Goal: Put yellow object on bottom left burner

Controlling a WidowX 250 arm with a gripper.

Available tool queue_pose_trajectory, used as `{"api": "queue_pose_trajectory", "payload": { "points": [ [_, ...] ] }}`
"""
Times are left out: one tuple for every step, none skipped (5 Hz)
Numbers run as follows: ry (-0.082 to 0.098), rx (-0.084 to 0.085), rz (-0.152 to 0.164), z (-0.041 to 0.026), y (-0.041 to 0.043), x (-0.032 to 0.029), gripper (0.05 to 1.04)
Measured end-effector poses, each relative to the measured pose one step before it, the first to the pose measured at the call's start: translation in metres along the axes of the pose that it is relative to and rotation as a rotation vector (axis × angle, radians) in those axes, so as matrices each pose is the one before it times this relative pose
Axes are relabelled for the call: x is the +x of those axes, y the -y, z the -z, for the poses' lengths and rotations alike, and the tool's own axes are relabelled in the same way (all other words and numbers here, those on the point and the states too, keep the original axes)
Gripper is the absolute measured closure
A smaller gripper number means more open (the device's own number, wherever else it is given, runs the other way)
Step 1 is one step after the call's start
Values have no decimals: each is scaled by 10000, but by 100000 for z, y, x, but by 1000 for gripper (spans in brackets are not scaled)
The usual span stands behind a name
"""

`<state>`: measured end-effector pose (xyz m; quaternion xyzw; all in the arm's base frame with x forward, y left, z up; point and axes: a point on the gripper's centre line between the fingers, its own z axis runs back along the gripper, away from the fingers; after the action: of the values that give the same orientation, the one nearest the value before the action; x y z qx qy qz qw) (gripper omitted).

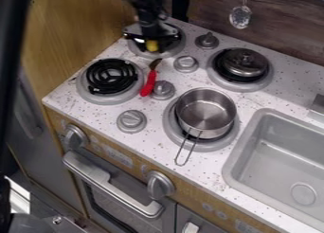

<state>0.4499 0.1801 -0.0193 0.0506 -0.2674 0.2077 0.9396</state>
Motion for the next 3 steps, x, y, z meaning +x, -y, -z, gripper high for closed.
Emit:
{"api": "queue_pose_trajectory", "payload": {
  "points": [
    [-65, -374, 726, -2418, -3227, -1404, 506],
    [-333, -418, 668, -1100, -2362, -3129, 506],
    [-213, -42, 226, -1057, -1776, -2275, 506]
  ]
}}
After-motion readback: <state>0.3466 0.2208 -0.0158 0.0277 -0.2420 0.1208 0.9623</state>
